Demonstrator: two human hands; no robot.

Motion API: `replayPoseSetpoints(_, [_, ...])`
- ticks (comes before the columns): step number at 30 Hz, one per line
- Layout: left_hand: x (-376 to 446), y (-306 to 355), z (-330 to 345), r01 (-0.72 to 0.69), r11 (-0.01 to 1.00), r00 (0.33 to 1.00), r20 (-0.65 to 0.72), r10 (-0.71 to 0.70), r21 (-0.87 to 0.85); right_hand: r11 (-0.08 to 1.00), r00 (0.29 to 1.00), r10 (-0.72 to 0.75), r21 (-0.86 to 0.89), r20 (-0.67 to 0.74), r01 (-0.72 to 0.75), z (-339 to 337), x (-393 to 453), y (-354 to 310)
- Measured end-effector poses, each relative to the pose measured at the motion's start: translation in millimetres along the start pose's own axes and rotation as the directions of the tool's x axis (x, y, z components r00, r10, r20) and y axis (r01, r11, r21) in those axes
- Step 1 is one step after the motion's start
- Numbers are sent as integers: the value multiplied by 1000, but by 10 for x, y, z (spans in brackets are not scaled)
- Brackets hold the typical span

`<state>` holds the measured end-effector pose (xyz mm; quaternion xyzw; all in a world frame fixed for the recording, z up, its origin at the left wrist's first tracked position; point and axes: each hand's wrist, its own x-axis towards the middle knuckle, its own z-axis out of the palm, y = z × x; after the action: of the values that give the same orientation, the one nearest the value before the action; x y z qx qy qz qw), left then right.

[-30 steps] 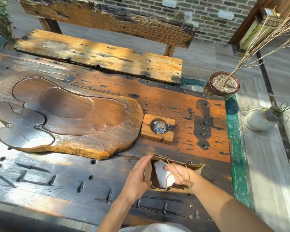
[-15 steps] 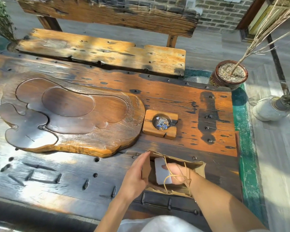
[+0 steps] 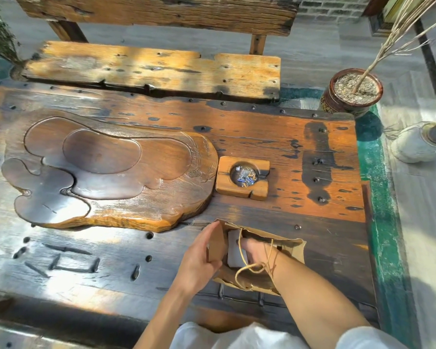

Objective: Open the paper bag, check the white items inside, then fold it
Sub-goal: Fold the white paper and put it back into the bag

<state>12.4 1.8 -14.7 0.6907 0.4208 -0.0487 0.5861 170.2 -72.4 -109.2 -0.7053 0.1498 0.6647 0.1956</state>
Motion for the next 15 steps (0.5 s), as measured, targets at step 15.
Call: replayPoseSetpoints(15, [-31, 115, 1, 50, 998, 999, 8, -51, 37, 996, 999, -24, 86, 41, 21, -151, 234, 8])
